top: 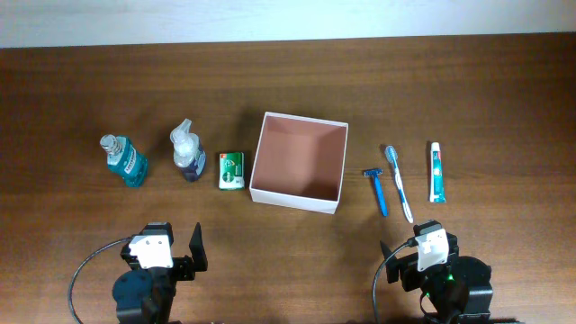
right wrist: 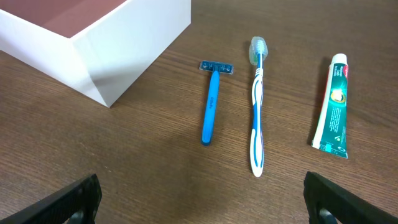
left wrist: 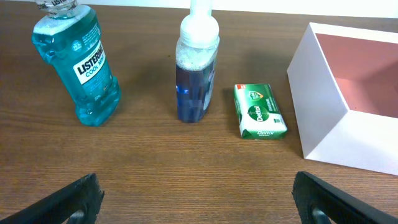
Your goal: Pack container
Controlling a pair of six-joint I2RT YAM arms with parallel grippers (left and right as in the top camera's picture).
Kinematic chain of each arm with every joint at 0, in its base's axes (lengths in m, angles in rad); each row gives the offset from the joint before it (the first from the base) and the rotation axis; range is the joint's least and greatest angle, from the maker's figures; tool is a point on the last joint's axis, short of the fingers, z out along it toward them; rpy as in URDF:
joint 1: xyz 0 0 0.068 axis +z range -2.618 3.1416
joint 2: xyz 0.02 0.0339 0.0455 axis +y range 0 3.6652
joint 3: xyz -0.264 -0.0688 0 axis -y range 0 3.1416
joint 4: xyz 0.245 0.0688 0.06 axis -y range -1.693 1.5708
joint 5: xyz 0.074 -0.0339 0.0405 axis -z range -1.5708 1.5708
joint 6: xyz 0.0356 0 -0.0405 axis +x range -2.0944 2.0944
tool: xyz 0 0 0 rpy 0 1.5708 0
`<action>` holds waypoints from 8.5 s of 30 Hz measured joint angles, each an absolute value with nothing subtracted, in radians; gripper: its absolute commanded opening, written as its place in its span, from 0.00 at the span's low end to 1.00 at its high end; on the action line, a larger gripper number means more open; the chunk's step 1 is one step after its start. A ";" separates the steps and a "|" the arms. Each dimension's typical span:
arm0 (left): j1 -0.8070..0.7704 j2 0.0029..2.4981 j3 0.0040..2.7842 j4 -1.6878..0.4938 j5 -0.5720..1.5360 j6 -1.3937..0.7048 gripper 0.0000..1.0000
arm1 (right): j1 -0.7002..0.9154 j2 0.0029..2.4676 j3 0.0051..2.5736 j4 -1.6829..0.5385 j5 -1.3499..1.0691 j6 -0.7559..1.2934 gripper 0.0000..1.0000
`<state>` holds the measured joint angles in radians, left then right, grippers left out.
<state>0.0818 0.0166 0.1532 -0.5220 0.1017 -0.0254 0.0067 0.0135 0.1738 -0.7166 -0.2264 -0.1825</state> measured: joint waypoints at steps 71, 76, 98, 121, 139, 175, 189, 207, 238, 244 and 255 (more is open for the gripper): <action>0.334 1.968 1.700 -1.136 0.066 0.222 0.42 | 0.007 0.014 0.174 -0.717 -0.226 -0.183 0.99; 0.334 1.973 1.702 -1.153 0.067 0.218 0.15 | 0.007 0.014 0.174 -0.717 -0.226 -0.183 0.98; 0.151 1.729 2.436 -1.678 0.254 0.124 0.02 | 0.007 0.013 0.174 -0.717 -0.226 -0.183 0.99; -0.570 2.185 2.334 -1.314 0.127 -0.001 0.02 | 0.007 0.013 0.174 -0.717 -0.226 -0.182 0.99; -0.610 2.364 2.424 -1.381 0.102 -0.012 0.99 | 0.007 0.013 0.174 -0.717 -0.226 -0.183 0.99; -0.099 1.869 1.845 -1.383 0.006 0.090 0.99 | 0.007 0.013 0.174 -0.717 -0.226 -0.183 0.99; -0.014 1.868 1.548 -1.063 0.003 0.090 0.93 | 0.007 0.013 0.174 -0.717 -0.226 -0.183 0.99; -0.014 1.869 1.535 -0.996 0.030 0.090 0.43 | 0.007 0.013 0.174 -0.717 -0.226 -0.183 0.99; -0.448 1.708 1.990 -1.289 0.060 0.002 0.20 | 0.007 0.013 0.174 -0.717 -0.226 -0.183 0.99; -0.503 1.933 1.988 -1.168 0.060 -0.002 0.20 | 0.007 0.013 0.174 -0.717 -0.226 -0.183 0.99; -0.524 2.121 1.982 -1.055 0.057 -0.003 0.92 | 0.007 0.013 0.174 -0.717 -0.226 -0.182 0.99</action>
<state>-0.5243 2.1208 1.9816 -1.0550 0.0566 -0.0032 0.0067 0.0128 0.1738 -0.7166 -0.2264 -0.1822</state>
